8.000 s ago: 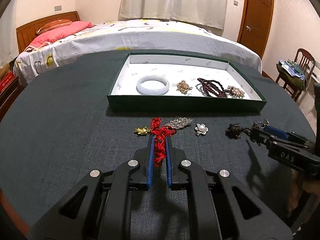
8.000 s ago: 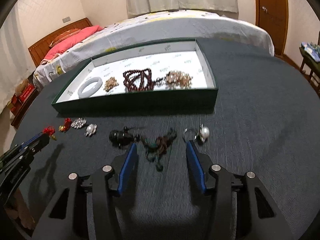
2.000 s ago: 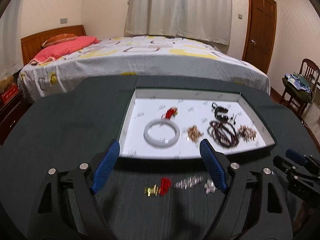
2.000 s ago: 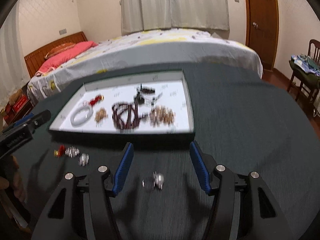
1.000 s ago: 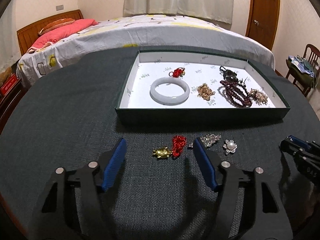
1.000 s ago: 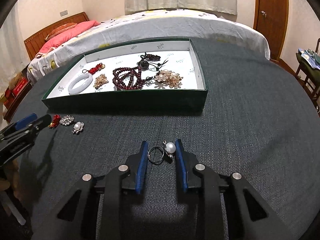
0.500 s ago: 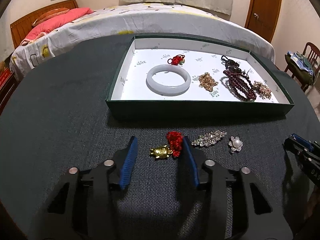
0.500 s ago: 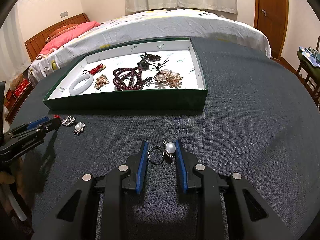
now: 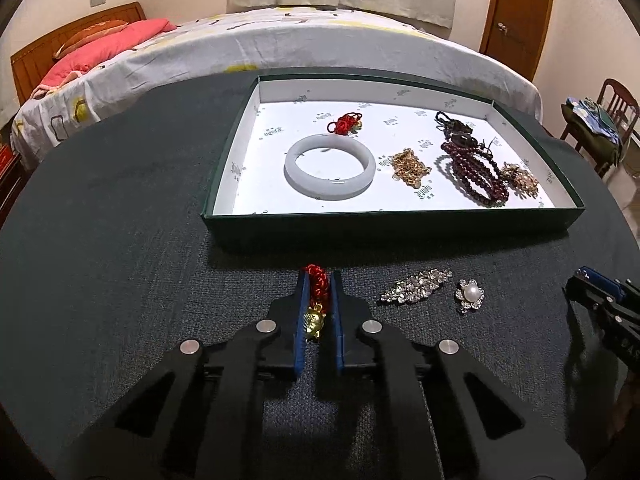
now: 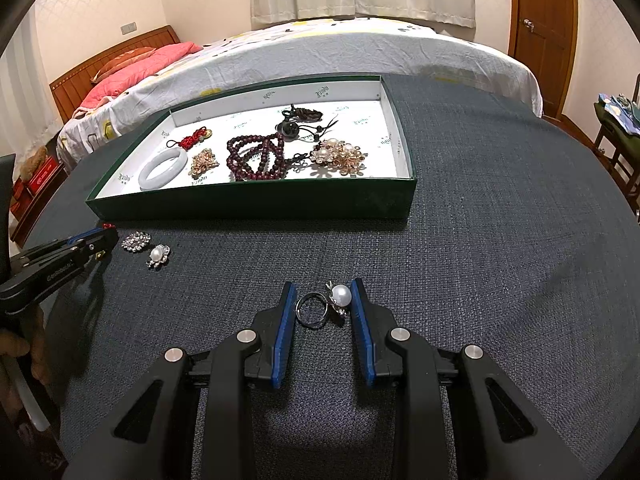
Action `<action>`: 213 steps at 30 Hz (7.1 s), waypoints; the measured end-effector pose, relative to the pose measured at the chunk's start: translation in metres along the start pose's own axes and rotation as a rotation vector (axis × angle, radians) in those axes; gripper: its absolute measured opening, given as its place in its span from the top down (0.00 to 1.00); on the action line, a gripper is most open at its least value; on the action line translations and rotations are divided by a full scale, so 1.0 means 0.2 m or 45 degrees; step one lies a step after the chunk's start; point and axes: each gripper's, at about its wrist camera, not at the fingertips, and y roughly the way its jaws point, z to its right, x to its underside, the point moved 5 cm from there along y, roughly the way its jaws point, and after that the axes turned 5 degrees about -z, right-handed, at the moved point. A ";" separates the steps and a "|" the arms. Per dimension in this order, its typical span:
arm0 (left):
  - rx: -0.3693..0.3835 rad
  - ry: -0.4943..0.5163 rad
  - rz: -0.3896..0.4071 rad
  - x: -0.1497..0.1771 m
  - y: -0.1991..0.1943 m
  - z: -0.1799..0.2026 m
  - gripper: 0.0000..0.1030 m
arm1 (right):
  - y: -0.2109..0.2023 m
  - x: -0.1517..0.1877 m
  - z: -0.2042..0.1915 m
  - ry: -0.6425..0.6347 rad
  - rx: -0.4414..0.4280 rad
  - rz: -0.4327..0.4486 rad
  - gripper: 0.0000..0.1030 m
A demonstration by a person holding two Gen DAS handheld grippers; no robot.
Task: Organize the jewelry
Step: 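Grasp the gold charm with red tassel with the left tool while the right tool grasps the silver pearl ring, then carry the gold charm and pearl ring into the box and open both tools, then move both tools out of the box toward the two brooches, then grasp the pearl flower brooch with the right tool while the left tool grasps the rhinestone brooch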
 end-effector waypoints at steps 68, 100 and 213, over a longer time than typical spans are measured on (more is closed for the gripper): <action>0.134 0.074 0.453 -0.76 -0.34 0.34 0.91 | -0.24 -0.80 -0.11 -0.097 -0.044 0.418 0.72; 0.022 0.069 -0.055 -0.83 0.46 0.35 0.79 | 0.44 -0.84 0.02 -0.042 0.008 0.017 0.64; -0.021 0.073 0.057 -0.03 -0.05 0.23 0.21 | -0.03 -0.12 0.02 0.039 -0.009 0.078 0.78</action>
